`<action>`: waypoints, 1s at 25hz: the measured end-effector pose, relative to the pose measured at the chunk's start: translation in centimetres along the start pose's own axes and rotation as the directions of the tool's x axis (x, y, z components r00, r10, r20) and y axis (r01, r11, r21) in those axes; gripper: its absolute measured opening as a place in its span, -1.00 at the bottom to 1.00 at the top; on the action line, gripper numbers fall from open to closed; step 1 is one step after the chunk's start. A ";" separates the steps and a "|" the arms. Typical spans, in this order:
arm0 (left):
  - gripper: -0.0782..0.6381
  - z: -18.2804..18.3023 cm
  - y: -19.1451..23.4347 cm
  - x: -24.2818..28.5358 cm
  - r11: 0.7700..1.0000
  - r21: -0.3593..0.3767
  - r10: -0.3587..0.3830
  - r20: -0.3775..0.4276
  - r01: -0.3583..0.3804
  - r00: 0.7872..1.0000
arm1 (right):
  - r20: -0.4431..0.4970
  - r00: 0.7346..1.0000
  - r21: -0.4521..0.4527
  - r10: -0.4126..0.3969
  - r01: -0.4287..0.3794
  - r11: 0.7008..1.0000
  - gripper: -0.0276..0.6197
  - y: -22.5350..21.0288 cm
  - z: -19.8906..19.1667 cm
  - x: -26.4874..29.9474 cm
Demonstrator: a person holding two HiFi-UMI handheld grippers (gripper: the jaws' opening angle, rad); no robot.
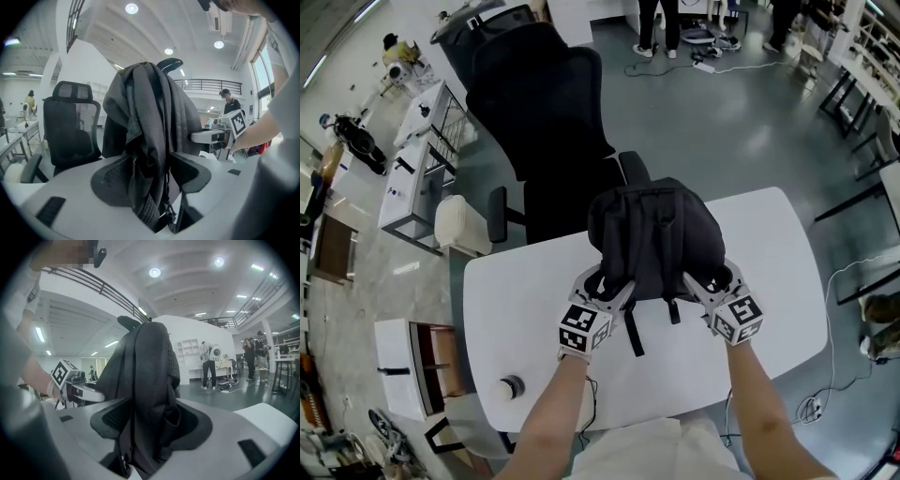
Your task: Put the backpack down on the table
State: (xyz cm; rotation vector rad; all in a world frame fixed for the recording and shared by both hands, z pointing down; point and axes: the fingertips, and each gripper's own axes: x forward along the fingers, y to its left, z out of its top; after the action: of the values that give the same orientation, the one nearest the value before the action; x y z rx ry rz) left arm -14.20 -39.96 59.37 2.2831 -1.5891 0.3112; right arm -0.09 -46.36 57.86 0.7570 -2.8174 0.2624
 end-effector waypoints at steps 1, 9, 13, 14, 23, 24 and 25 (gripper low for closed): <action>-0.04 -0.1 0.1 -0.3 1.000 0.001 0.004 -0.002 -0.004 1.000 | 0.000 1.000 0.002 -0.007 0.007 1.000 -0.12 0.0 0.0 -0.1; -0.04 0.6 0.7 -3.5 0.999 -0.014 0.040 0.017 -0.039 0.999 | -0.011 0.998 -0.001 -0.054 0.054 0.999 -0.11 0.0 0.4 -1.6; -0.05 0.7 1.4 -4.9 0.997 -0.010 0.075 0.025 -0.075 0.997 | -0.015 0.996 -0.004 -0.092 0.092 0.996 -0.11 0.1 0.5 -2.1; -0.06 0.8 1.6 -5.2 0.996 -0.011 0.084 0.027 -0.084 0.996 | -0.016 0.994 -0.004 -0.104 0.104 0.995 -0.10 0.0 0.5 -2.3; -0.18 0.9 1.2 -7.7 0.993 -0.030 0.119 0.051 -0.118 0.992 | -0.007 0.979 0.014 -0.203 0.203 0.979 -0.18 0.1 0.2 -5.6; -0.20 1.0 1.1 -8.0 0.992 -0.031 0.121 0.056 -0.120 0.991 | -0.005 0.978 0.014 -0.209 0.209 0.978 -0.19 0.3 0.3 -5.9; -0.22 1.0 1.1 -8.3 0.992 -0.032 0.123 0.060 -0.122 0.991 | -0.002 0.977 0.014 -0.214 0.214 0.977 -0.19 0.6 0.3 -6.1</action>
State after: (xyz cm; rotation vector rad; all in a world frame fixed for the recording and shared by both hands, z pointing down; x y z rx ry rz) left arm -18.13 -33.52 55.56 2.1984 -1.7571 0.2489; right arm 4.75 -43.03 55.96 1.0536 -2.7059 0.2468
